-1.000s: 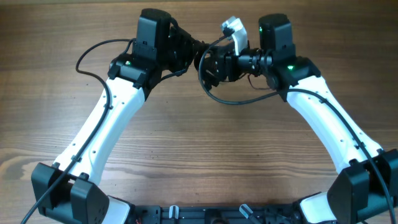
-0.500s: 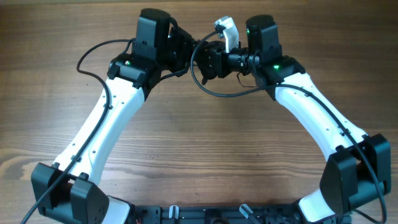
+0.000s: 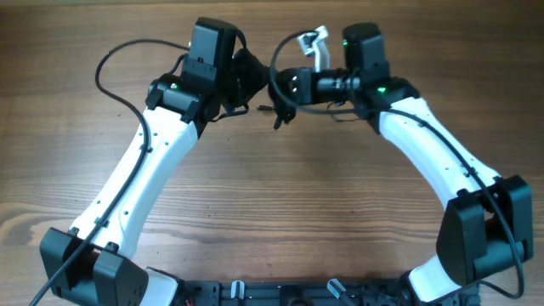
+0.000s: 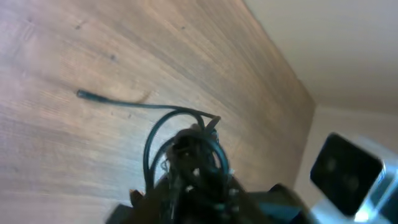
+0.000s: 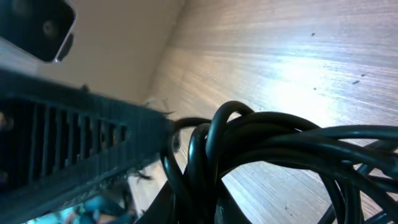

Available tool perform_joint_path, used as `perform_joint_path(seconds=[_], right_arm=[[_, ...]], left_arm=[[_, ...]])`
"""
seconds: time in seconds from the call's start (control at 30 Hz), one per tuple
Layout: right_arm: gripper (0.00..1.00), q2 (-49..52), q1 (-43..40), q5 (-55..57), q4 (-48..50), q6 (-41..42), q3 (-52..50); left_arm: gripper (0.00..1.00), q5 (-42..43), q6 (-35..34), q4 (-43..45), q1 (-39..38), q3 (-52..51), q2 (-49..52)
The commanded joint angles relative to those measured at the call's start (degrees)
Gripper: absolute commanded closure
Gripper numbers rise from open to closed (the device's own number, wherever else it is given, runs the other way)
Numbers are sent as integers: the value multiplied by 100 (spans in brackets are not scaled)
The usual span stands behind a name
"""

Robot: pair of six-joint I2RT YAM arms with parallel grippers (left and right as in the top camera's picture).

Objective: Untangle cables

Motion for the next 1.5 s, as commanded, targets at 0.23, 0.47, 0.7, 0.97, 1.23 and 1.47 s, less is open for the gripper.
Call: perform_joint_path(seconds=[0.23, 0.47, 0.7, 0.97, 1.23, 1.47], right_arm=[[96, -81, -960, -1134, 564, 1622, 125], [96, -79, -960, -1346, 568, 1770, 125], [96, -79, -960, -1344, 568, 1753, 125], [96, -79, -960, -1388, 564, 1751, 125], [96, -79, -960, -1366, 295, 1539, 125], [96, -79, -960, -1362, 13, 1296, 125]], left_arm=[[39, 1176, 2065, 282, 13, -105, -11], [50, 925, 1556, 807, -358, -105, 2], [49, 546, 2177, 964, -879, -107, 46], [62, 70, 2168, 988, -887, -107, 343], [73, -282, 2146, 1390, -885, -107, 409], [96, -828, 1834, 1228, -885, -105, 409]])
